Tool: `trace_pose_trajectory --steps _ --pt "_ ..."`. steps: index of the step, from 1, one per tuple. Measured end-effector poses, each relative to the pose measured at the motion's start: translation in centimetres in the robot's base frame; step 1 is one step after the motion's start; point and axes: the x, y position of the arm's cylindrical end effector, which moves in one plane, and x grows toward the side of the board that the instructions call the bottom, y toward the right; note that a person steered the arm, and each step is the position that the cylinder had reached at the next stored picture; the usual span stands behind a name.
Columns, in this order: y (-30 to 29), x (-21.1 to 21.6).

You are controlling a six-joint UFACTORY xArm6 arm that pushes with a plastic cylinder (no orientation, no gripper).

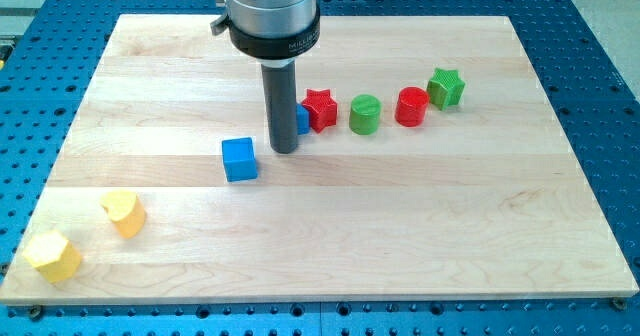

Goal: Move the blue cube to the top of the blue triangle

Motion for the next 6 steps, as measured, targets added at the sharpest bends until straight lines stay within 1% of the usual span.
trace_pose_trajectory --steps 2,4,5,6 --pt "-2.2 -4.4" --pt "-2.2 -9.0" --pt "-0.5 -10.8" --pt "-4.3 -10.8"
